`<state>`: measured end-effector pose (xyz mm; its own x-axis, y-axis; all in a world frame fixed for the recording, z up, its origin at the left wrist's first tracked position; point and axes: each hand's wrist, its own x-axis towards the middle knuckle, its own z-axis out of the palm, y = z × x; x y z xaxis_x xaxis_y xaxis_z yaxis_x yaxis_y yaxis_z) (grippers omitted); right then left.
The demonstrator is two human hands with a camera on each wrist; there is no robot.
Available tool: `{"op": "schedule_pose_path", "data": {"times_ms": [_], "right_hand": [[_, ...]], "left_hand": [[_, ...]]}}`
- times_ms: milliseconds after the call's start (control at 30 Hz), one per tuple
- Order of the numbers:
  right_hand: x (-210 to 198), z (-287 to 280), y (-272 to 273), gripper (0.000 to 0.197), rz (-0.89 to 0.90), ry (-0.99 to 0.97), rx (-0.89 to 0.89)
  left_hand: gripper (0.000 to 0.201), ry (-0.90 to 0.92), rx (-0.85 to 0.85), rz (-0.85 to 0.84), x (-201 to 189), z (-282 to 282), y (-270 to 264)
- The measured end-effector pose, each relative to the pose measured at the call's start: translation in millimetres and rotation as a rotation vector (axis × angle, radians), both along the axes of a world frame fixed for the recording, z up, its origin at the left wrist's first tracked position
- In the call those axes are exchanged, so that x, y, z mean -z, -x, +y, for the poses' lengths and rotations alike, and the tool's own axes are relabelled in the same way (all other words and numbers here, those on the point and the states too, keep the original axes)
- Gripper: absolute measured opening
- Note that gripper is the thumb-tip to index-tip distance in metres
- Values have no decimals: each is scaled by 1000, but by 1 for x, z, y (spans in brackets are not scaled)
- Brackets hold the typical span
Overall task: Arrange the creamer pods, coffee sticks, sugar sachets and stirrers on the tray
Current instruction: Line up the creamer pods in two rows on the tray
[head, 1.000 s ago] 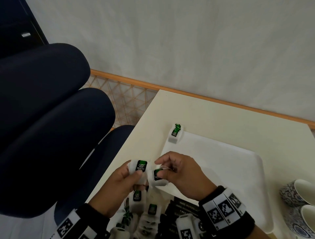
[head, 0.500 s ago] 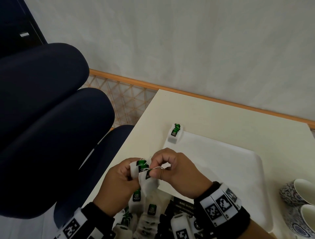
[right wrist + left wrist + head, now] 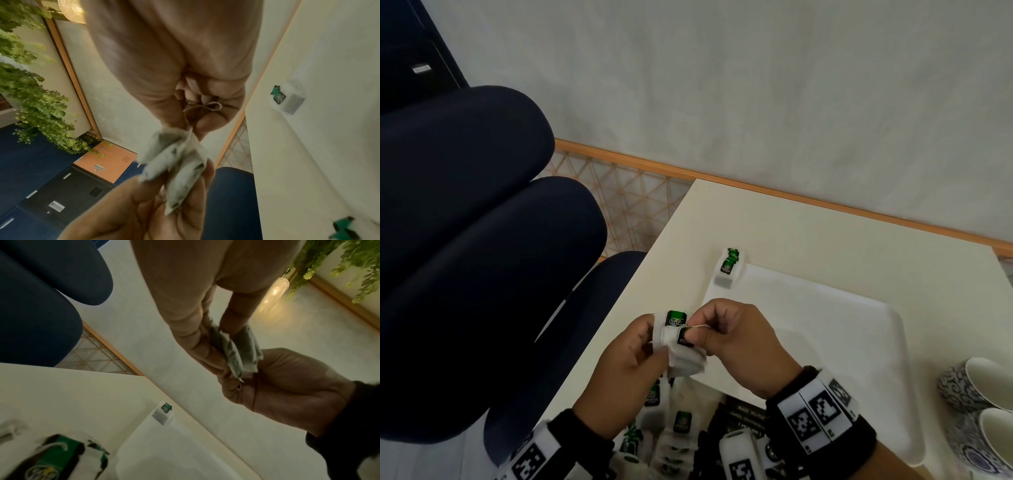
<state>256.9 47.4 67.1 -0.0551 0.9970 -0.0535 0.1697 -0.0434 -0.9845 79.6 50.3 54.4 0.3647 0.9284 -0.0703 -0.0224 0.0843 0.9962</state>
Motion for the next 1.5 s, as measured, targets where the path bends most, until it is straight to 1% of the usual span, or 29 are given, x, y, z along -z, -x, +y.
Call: {"op": "schedule_pose_path", "data": {"times_ms": [67, 133, 233, 300, 333, 400, 500, 567, 733, 833, 967, 1067, 1133, 1200, 1233, 1267, 1300, 1400, 1467, 1500], "right_hand": [[-1, -1, -2, 18, -33, -12, 19], [-2, -2, -3, 19, -74, -47, 25], [-4, -3, -4, 18, -106, -102, 14], [-4, -3, -2, 19, -114, -118, 8], [-3, -2, -1, 20, -128, -125, 7], [-3, -2, 2, 21, -148, -139, 1], [-3, -2, 5, 24, -156, -177, -11], [-1, -3, 7, 27, -159, -187, -34], [5, 0, 5, 22, -205, -124, -54], [12, 9, -2, 19, -276, -123, -43], [23, 34, -26, 15, -339, -93, 73], [40, 59, -47, 13, -426, -63, 199], [53, 74, -56, 11, -465, -9, 258], [63, 89, -61, 11, -473, 57, 285], [68, 96, -63, 11, -476, 89, 291], [72, 102, -63, 10, -473, 125, 296], [76, 109, -63, 10, -464, 157, 302], [89, 124, -63, 12, -466, 218, 318], [96, 131, -63, 17, -488, 249, 337], [99, 133, -63, 18, -495, 262, 344]], "left_hand": [[31, 85, -16, -26, 2, 2, 0], [36, 127, -50, -14, 6, 4, 1], [28, 154, -117, -2, 7, 5, 2], [20, 212, -119, -58, 5, 4, 2], [22, 237, -112, -93, 4, 3, 2], [32, 234, -91, -104, 4, 2, 1], [32, 196, -98, -78, 7, 3, 1], [35, 199, -131, -66, 10, 4, 2], [33, 215, -217, -68, 12, 8, 0], [30, 190, -342, -57, 15, 15, 5], [24, 219, -469, -42, 24, 24, 16], [20, 252, -529, -33, 27, 25, 22], [20, 269, -553, -58, 29, 23, 25], [40, 270, -555, -20, 31, 23, 28], [36, 281, -561, -14, 35, 24, 31], [26, 302, -561, -34, 35, 24, 33], [23, 295, -554, -31, 41, 26, 37], [20, 296, -528, -25, 49, 29, 48], [18, 362, -429, -39, 51, 31, 54], [21, 399, -389, -50, 55, 33, 59]]}}
